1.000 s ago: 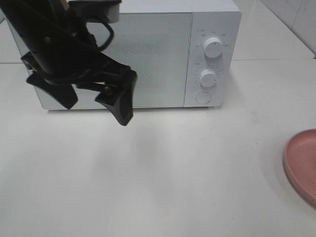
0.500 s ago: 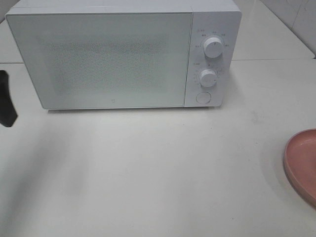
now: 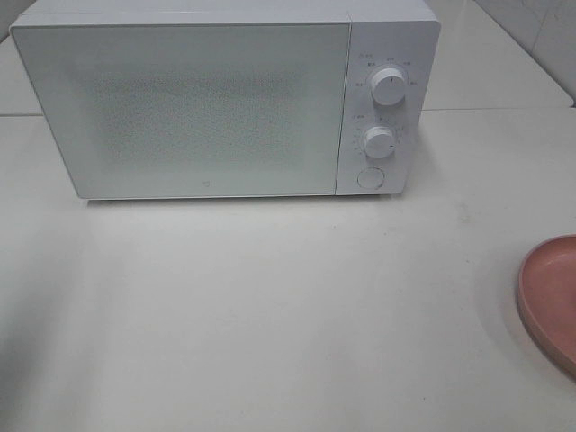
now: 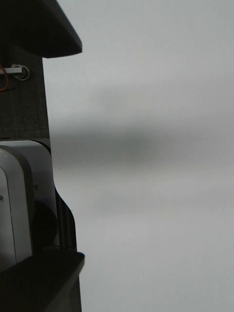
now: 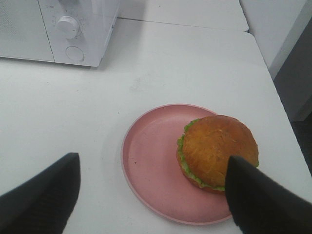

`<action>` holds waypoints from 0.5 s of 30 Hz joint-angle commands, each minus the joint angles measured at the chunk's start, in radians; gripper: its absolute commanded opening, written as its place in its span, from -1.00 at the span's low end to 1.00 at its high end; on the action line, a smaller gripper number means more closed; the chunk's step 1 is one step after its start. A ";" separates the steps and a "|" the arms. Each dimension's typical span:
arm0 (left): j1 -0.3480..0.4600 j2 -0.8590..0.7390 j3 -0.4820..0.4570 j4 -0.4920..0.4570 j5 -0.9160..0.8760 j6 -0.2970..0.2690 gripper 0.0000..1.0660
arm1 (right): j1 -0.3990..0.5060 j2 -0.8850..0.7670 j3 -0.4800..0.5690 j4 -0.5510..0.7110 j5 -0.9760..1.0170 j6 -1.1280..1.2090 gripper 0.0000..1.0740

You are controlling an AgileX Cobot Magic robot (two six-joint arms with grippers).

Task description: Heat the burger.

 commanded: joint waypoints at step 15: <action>0.002 -0.381 0.223 0.013 -0.029 -0.001 0.87 | -0.004 -0.028 -0.003 -0.005 -0.014 -0.005 0.40</action>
